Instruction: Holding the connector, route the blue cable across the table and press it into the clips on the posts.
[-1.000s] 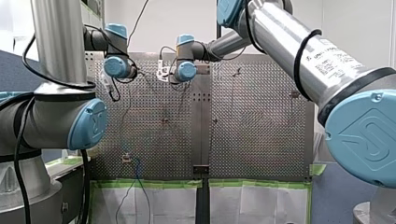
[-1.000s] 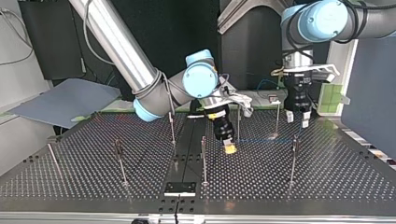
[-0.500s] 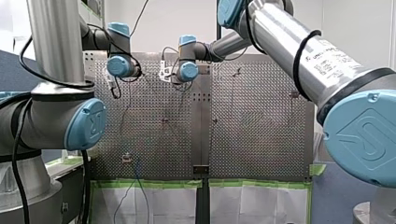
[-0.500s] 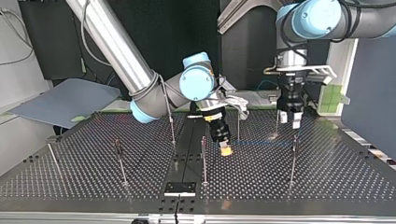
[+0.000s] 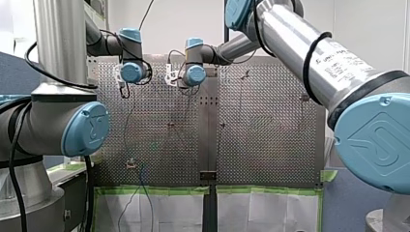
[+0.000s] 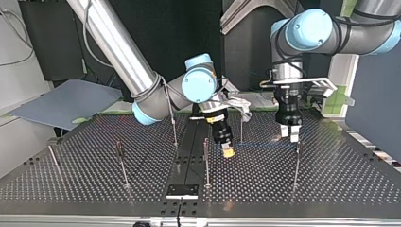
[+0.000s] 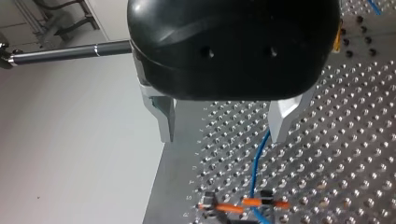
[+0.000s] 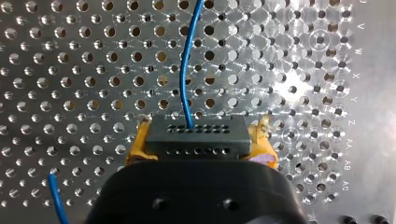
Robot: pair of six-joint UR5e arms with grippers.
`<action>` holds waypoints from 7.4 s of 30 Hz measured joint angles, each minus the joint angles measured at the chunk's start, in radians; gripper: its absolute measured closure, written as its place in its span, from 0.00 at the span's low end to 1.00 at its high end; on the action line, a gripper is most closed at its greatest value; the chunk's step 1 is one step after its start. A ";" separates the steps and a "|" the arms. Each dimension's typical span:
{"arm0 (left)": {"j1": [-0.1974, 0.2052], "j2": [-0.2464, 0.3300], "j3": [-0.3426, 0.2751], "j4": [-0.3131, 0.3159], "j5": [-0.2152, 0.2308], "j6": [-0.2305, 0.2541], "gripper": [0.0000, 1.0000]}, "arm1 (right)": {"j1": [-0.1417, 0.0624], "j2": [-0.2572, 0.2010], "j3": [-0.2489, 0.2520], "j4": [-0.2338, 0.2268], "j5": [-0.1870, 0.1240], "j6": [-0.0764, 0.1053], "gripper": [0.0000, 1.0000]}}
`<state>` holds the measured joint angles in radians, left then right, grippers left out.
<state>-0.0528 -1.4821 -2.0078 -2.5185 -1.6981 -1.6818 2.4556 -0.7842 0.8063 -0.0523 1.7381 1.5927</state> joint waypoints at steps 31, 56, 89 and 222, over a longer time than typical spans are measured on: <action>-0.075 -0.177 0.141 0.040 -0.114 0.144 0.02 | -0.009 0.005 0.000 0.004 0.000 0.000 1.00; -0.074 -0.189 0.151 0.009 -0.122 0.112 1.00 | -0.011 0.010 0.007 0.006 0.000 -0.002 1.00; -0.052 -0.259 -0.057 0.097 -0.119 0.048 1.00 | -0.031 0.011 0.208 0.002 0.005 -0.005 1.00; -0.001 -0.536 0.087 0.079 0.029 0.038 0.02 | -0.130 0.007 0.368 -0.127 -0.089 0.040 1.00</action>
<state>-0.0538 -2.0181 -1.9204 -2.4392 -1.6695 -1.6442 2.3257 -0.7770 1.1744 -0.1791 1.6492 1.6324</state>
